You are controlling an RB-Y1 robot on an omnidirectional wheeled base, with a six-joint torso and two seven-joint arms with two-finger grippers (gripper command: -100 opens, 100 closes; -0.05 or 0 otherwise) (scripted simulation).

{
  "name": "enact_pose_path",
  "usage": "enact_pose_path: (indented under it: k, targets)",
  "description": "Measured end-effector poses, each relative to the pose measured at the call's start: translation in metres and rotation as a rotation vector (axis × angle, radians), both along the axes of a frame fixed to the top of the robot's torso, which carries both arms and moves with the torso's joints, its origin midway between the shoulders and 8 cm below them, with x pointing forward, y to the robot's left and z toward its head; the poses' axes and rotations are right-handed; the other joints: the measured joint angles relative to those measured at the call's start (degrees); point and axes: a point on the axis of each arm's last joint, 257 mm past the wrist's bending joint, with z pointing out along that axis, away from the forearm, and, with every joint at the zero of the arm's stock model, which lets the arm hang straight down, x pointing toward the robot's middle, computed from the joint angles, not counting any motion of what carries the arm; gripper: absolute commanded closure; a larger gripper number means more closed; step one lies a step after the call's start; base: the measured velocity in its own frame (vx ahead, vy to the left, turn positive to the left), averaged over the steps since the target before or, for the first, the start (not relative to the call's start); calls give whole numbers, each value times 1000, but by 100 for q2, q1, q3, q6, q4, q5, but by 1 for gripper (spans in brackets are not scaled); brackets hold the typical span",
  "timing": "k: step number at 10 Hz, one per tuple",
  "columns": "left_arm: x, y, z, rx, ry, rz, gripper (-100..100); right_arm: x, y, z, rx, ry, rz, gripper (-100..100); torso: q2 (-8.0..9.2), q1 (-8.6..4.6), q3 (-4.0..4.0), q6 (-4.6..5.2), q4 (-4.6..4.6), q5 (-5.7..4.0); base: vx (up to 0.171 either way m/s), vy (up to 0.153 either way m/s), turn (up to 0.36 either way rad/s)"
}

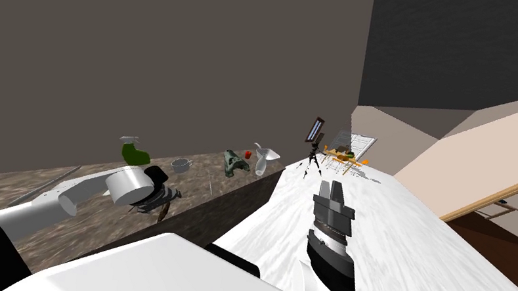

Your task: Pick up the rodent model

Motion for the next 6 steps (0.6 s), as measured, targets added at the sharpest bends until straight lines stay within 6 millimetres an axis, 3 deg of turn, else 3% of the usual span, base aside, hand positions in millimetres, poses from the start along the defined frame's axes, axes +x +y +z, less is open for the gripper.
enact_pose_path:
  k: [1, 4, 5, 6]
  targets:
    - [0, 0, 0, 0, 0, 0, -100, 0, 0, 0, 0, 0, 0, 0, 5, 0, 3, 0, 1, 0, -2, 2, -88]
    - [-3, 6, -18, -1, 2, 21, -100, 0, 0, 0, 0, 0, 0, 0, 11, 3, 6, 0, 3, 1, -4, 5, -47]
    - [-3, 7, -19, -1, 0, 21, 100, 0, 0, 0, 0, 0, 0, 0, 10, 1, 6, -1, 3, 0, 0, 0, 0]
    - [-3, 7, -18, -1, 0, 20, 100, 0, 0, 0, 0, 0, 0, 0, 9, 0, 6, 0, 2, 0, 0, 0, 0]
